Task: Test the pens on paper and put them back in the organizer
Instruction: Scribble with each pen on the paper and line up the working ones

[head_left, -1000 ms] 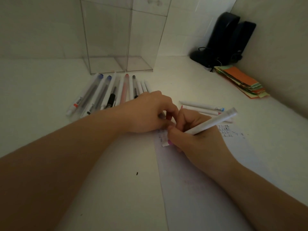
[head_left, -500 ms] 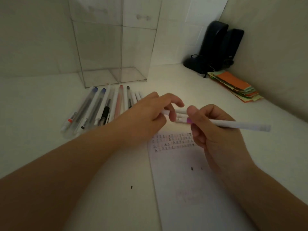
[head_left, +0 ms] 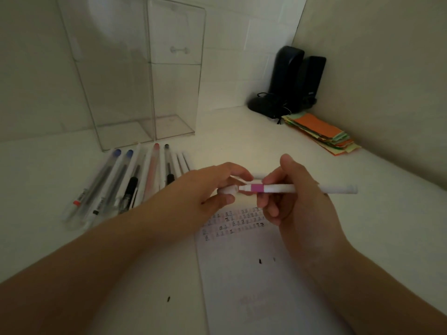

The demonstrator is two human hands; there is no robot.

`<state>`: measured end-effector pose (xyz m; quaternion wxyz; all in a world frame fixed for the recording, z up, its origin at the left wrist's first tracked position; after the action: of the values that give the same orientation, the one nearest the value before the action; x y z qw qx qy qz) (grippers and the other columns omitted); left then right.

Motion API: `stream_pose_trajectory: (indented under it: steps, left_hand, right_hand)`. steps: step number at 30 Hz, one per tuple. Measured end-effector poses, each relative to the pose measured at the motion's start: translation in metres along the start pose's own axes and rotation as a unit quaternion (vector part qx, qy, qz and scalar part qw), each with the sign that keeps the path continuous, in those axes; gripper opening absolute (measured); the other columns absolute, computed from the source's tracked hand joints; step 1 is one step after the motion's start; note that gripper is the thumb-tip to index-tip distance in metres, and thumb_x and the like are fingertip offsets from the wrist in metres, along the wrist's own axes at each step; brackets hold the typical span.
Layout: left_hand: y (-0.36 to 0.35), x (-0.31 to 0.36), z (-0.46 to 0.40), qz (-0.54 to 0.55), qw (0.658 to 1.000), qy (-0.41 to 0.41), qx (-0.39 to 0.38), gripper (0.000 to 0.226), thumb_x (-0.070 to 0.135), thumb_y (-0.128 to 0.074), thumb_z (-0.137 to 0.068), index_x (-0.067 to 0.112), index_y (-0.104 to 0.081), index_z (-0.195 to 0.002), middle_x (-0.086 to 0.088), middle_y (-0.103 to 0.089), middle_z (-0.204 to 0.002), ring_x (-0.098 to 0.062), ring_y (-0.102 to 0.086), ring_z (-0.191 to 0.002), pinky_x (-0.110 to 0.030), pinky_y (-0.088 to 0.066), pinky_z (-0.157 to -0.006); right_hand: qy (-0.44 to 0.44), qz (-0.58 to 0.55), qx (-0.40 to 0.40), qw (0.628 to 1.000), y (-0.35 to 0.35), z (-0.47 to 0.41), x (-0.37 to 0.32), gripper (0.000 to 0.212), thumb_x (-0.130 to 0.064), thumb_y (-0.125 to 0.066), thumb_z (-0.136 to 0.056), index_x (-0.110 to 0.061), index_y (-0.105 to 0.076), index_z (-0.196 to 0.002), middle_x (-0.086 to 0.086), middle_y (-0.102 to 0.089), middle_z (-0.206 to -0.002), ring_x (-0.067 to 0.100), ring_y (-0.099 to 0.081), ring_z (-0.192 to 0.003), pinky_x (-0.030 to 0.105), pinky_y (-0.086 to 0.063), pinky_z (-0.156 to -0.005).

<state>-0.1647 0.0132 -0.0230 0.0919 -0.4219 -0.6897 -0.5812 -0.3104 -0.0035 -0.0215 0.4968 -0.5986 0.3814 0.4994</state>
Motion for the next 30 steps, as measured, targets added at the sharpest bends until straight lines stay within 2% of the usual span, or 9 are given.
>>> stream_pose_trajectory:
  steps: [5, 9, 12, 14, 17, 22, 24, 27, 30]
  left_hand:
    - [-0.005, 0.004, 0.0, -0.03, 0.999, -0.033, 0.007, 0.03, 0.019, -0.05, -0.091, 0.033, -0.045, -0.117, 0.016, -0.06, -0.111, 0.002, -0.052, -0.103, -0.01, -0.038, -0.087]
    - [-0.004, 0.01, 0.0, -0.016, 0.999, -0.039, 0.027, 0.029, 0.022, -0.05, -0.09, 0.039, -0.039, -0.112, 0.021, -0.059, -0.108, 0.01, -0.052, -0.098, -0.001, -0.036, -0.081]
    - [-0.007, 0.01, 0.0, -0.079, 0.996, -0.023, 0.031, 0.028, 0.031, -0.044, -0.092, 0.031, -0.04, -0.12, 0.016, -0.058, -0.109, -0.001, -0.055, -0.097, -0.01, -0.04, -0.074]
    - [-0.008, 0.01, -0.001, -0.191, 0.979, -0.047, 0.06, 0.027, 0.04, -0.036, -0.093, 0.023, -0.05, -0.108, 0.011, -0.055, -0.086, -0.008, -0.057, -0.076, -0.018, -0.041, -0.057]
    - [-0.008, 0.011, -0.001, -0.26, 0.959, -0.085, 0.078, 0.045, 0.046, -0.019, -0.094, 0.02, -0.052, -0.078, 0.012, -0.038, -0.059, -0.005, -0.036, -0.047, -0.013, -0.024, -0.038]
    - [-0.016, 0.02, 0.001, -0.206, 0.97, -0.109, 0.07, 0.022, 0.039, -0.031, -0.092, 0.029, -0.033, -0.072, 0.013, -0.038, -0.052, -0.004, -0.03, -0.041, -0.007, -0.02, -0.044]
    - [-0.019, 0.022, 0.004, -0.15, 0.983, -0.088, 0.065, 0.025, 0.042, -0.032, -0.093, 0.034, -0.025, -0.07, 0.012, -0.039, -0.047, -0.004, -0.035, -0.038, -0.01, -0.026, -0.039]
    - [-0.027, 0.026, 0.007, 0.038, 0.999, 0.019, 0.023, 0.034, 0.053, -0.027, -0.086, 0.032, -0.041, -0.064, 0.006, -0.056, -0.053, -0.004, -0.054, -0.048, -0.014, -0.043, -0.052]
    - [-0.036, 0.029, 0.006, 0.064, 0.997, 0.039, -0.018, 0.044, 0.056, -0.026, -0.078, 0.02, -0.049, -0.072, 0.012, -0.065, -0.064, -0.007, -0.056, -0.05, -0.017, -0.045, -0.054]
  right_hand:
    - [0.012, 0.06, 0.037, 0.997, 0.002, 0.001, 0.001, 0.048, -0.032, -0.044, -0.092, -0.013, -0.061, -0.052, 0.008, -0.053, -0.046, 0.013, -0.037, -0.039, 0.021, -0.032, -0.039]
    - [0.018, 0.056, 0.056, 0.997, 0.006, 0.0, -0.001, 0.049, -0.031, -0.045, -0.092, -0.015, -0.06, -0.049, 0.003, -0.048, -0.042, 0.011, -0.034, -0.039, 0.021, -0.03, -0.039]
    - [0.017, 0.061, 0.049, 0.997, 0.006, 0.0, -0.001, 0.047, -0.028, -0.043, -0.093, -0.011, -0.057, -0.052, 0.002, -0.045, -0.039, 0.009, -0.034, -0.036, 0.018, -0.03, -0.038]
    - [0.025, 0.062, 0.045, 0.997, 0.006, 0.001, -0.002, 0.045, -0.027, -0.042, -0.094, -0.008, -0.055, -0.055, 0.001, -0.042, -0.038, 0.007, -0.033, -0.034, 0.018, -0.03, -0.036]
    - [0.045, 0.047, 0.045, 0.997, 0.003, 0.003, -0.004, 0.043, -0.024, -0.041, -0.095, -0.005, -0.051, -0.057, 0.001, -0.037, -0.037, 0.009, -0.029, -0.033, 0.02, -0.025, -0.035]
    - [0.055, -0.035, 0.071, 0.995, 0.0, 0.006, -0.002, 0.049, -0.019, -0.044, -0.092, -0.014, -0.048, -0.044, 0.003, -0.037, -0.04, 0.011, -0.029, -0.033, 0.02, -0.024, -0.038]
    - [0.049, -0.039, 0.068, 0.996, 0.001, 0.005, -0.004, 0.048, -0.018, -0.044, -0.092, -0.013, -0.045, -0.044, 0.001, -0.035, -0.039, 0.01, -0.028, -0.033, 0.02, -0.024, -0.038]
    - [0.022, -0.004, 0.058, 0.998, 0.002, -0.001, -0.009, 0.046, -0.018, -0.046, -0.091, -0.014, -0.041, -0.045, -0.001, -0.034, -0.037, 0.008, -0.029, -0.032, 0.018, -0.026, -0.035]
    - [-0.012, 0.109, 0.025, 0.994, 0.007, -0.007, -0.018, 0.047, -0.022, -0.05, -0.09, -0.015, -0.042, -0.044, -0.003, -0.037, -0.037, 0.004, -0.034, -0.03, 0.014, -0.028, -0.033]
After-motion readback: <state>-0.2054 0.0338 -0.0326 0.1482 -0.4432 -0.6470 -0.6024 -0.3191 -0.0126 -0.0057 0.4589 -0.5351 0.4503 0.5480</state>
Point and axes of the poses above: each hand's wrist, its own z-axis away from the middle knuckle, its own y-axis out of the back of the hand, x = y × z, the point moved 3 cm from there along -z, towards the middle knuckle
